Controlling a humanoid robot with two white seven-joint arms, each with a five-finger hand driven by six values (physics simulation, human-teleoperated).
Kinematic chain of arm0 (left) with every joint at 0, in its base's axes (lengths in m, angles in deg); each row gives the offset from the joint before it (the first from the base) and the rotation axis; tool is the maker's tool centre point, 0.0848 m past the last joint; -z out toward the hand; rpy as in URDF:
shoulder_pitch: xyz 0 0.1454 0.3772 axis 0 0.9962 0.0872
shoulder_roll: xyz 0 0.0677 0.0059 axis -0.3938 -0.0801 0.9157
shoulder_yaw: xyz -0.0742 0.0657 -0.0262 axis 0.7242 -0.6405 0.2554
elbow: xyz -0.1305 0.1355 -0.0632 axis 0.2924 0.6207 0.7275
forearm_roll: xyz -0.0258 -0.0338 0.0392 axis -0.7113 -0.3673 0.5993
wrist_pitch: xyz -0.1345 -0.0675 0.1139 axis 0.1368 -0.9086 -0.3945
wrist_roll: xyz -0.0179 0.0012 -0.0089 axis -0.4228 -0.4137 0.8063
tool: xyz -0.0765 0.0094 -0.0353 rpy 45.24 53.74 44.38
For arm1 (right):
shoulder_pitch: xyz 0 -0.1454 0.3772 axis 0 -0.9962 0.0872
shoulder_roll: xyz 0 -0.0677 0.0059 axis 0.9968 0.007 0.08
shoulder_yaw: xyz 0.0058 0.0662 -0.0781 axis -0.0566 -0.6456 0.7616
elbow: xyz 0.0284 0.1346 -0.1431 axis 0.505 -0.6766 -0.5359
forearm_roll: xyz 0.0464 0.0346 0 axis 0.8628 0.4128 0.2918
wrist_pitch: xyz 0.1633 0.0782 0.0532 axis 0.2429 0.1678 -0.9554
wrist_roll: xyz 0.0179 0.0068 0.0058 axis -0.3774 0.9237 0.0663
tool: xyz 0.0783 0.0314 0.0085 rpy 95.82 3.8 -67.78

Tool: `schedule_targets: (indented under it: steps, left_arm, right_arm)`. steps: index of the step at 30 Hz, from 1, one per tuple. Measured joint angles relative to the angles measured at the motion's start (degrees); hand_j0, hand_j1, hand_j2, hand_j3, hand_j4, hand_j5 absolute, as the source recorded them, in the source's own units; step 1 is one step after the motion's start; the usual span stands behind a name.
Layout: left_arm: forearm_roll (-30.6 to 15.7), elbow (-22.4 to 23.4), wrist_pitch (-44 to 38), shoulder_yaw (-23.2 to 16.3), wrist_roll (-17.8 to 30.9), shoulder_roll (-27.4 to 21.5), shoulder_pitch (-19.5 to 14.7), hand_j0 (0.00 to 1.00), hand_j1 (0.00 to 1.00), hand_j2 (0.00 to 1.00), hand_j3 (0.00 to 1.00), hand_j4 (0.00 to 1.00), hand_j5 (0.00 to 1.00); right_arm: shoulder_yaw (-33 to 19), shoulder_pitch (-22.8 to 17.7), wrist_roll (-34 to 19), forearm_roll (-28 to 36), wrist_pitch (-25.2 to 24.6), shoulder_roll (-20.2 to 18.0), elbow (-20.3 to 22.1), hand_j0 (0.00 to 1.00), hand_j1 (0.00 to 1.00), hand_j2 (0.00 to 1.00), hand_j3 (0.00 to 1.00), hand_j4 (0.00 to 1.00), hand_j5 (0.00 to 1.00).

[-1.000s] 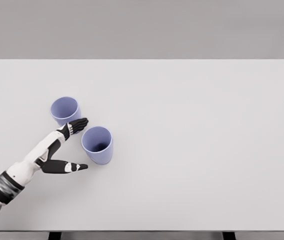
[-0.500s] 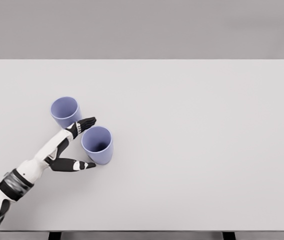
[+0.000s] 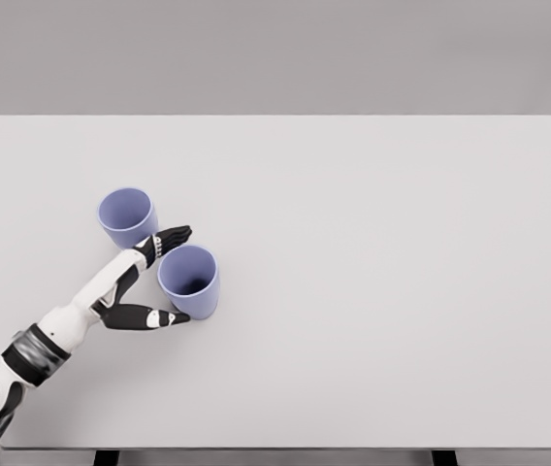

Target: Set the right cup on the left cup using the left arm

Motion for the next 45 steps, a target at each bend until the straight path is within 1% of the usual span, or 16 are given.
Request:
schedule_targets:
  steps: [10, 28, 30, 31, 34, 38, 40, 45]
  left_arm:
    - [0.0, -0.6, -0.4, -0.6, 0.0, 0.0, -0.3, 0.96, 0.96, 0.96, 0.96, 0.96, 0.96]
    - [-0.1, -0.8, -1.1, -2.3, 0.0, 0.4, -2.1, 0.95, 0.95, 0.95, 0.95, 0.95, 0.95]
    - [-0.1, -0.9, -1.1, -2.5, 0.0, 0.5, -2.2, 0.93, 0.93, 0.93, 0.93, 0.93, 0.93]
    - [-0.3, -0.9, -1.2, -2.5, 0.0, 0.5, -2.2, 0.88, 0.88, 0.88, 0.88, 0.88, 0.88]
    - [-0.5, -0.9, -1.2, -2.5, -0.1, 0.6, -2.2, 0.80, 0.80, 0.80, 0.80, 0.80, 0.80]
    - [-0.6, -0.9, -1.2, -2.5, -0.2, 0.6, -2.2, 0.73, 0.73, 0.73, 0.73, 0.73, 0.73]
    - [-0.5, -0.9, -1.1, -2.6, -0.1, 0.6, -2.2, 0.71, 0.71, 0.71, 0.71, 0.71, 0.71]
    - [-0.4, -0.9, -1.1, -2.5, 0.0, 0.5, -2.2, 0.71, 0.71, 0.71, 0.71, 0.71, 0.71]
  right_arm:
    - [0.0, 0.0, 0.0, 0.0, 0.0, 0.0, 0.0, 1.00, 1.00, 1.00, 1.00, 1.00, 1.00]
    - [0.0, 0.0, 0.0, 0.0, 0.0, 0.0, 0.0, 1.00, 1.00, 1.00, 1.00, 1.00, 1.00]
    - [0.0, 0.0, 0.0, 0.0, 0.0, 0.0, 0.0, 1.00, 1.00, 1.00, 1.00, 1.00, 1.00]
    - [0.0, 0.0, 0.0, 0.0, 0.0, 0.0, 0.0, 1.00, 1.00, 1.00, 1.00, 1.00, 1.00]
    - [0.0, 0.0, 0.0, 0.0, 0.0, 0.0, 0.0, 1.00, 1.00, 1.00, 1.00, 1.00, 1.00]
    - [0.0, 0.0, 0.0, 0.0, 0.0, 0.0, 0.0, 1.00, 1.00, 1.00, 1.00, 1.00, 1.00]
    - [0.0, 0.0, 0.0, 0.0, 0.0, 0.0, 0.0, 1.00, 1.00, 1.00, 1.00, 1.00, 1.00]
    - [0.0, 0.0, 0.0, 0.0, 0.0, 0.0, 0.0, 1.00, 1.00, 1.00, 1.00, 1.00, 1.00]
